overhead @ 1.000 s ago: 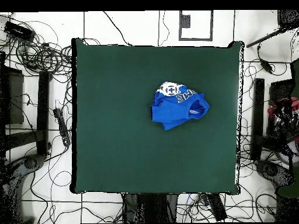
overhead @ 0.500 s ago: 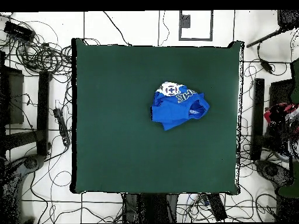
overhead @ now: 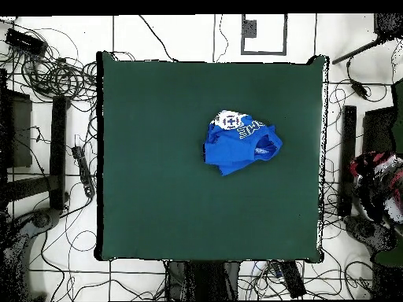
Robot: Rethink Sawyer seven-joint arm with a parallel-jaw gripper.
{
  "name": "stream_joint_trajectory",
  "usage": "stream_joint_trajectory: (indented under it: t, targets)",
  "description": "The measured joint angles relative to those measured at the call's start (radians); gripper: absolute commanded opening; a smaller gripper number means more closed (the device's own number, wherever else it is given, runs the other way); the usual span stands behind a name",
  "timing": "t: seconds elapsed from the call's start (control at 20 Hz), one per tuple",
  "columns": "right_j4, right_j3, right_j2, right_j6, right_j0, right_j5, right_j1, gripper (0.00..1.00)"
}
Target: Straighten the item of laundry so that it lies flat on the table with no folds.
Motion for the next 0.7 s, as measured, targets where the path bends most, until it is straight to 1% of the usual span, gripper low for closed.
stream_joint_trajectory:
  t: [0.05, 0.25, 0.55, 0.7]
  targets:
    - [-0.009, 0.027, 0.0, 0.0, -0.004, -0.029, 0.0, 1.0]
    - [-0.022, 0.081, 0.0, 0.0, -0.012, -0.091, 0.0, 1.0]
    - [-0.056, 0.148, 0.0, 0.0, -0.015, -0.171, 0.0, 1.0]
    - [-0.057, 0.165, 0.0, 0.0, -0.015, -0.184, 0.0, 1.0]
